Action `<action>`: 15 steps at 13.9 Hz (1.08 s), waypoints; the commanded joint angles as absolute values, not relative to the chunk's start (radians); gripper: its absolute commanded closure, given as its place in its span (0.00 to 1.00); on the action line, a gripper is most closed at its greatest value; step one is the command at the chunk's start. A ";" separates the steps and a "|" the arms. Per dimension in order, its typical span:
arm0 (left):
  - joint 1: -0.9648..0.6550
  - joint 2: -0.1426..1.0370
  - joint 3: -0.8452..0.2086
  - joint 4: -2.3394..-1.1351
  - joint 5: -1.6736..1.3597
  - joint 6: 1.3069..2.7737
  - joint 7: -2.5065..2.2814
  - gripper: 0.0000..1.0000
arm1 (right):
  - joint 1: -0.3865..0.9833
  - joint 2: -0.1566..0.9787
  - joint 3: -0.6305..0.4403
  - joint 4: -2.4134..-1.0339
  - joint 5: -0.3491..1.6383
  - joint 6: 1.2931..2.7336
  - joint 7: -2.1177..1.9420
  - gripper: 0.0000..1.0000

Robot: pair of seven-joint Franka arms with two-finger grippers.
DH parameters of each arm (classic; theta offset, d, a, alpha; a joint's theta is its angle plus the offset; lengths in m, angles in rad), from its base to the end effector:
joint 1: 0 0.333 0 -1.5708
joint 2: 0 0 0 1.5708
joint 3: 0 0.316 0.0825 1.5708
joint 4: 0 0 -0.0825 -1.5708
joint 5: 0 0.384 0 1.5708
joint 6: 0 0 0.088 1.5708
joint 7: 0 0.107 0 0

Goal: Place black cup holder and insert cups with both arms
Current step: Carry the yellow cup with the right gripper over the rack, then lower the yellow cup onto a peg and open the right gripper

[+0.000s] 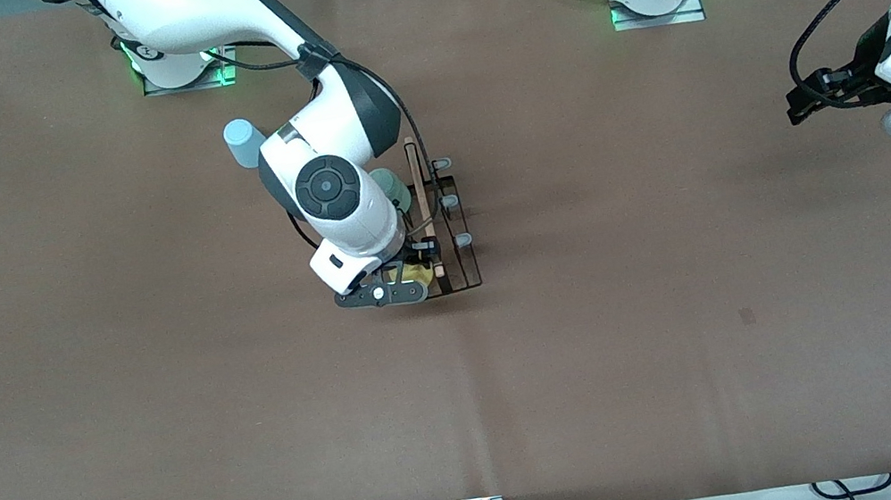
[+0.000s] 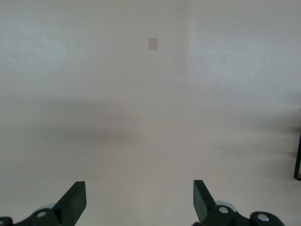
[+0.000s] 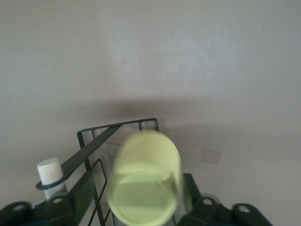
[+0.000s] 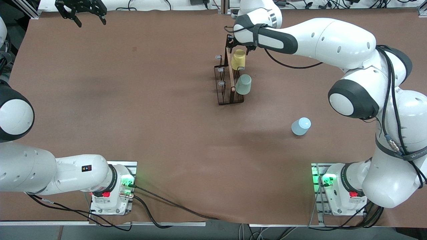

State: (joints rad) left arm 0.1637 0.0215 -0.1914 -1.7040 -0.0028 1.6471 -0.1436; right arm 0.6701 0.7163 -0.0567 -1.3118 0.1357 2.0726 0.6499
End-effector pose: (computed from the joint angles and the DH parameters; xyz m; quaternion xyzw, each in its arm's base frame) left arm 0.5605 -0.0149 0.5562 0.9976 0.0580 -0.0391 0.0001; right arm 0.5982 0.4417 0.3194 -0.9980 0.0421 0.0062 0.0472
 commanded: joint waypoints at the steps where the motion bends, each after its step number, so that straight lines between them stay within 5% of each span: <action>1: 0.169 0.018 -0.190 -1.692 -0.015 1.637 -0.123 0.00 | 0.660 0.677 -0.081 -1.283 0.123 2.019 0.654 0.00; 5: 0.166 0.026 -0.192 -1.675 -0.017 1.626 -0.124 0.00 | 0.647 0.583 -0.178 -1.206 0.124 1.795 0.571 0.00; 10: 0.175 0.026 -0.190 -1.674 -0.017 1.624 -0.121 0.00 | 0.624 0.525 -0.313 -1.206 0.136 1.734 0.426 0.00; 15: 0.176 0.025 -0.181 -1.658 -0.014 1.597 -0.118 0.00 | 0.507 0.485 -0.311 -1.183 0.129 1.706 0.288 0.00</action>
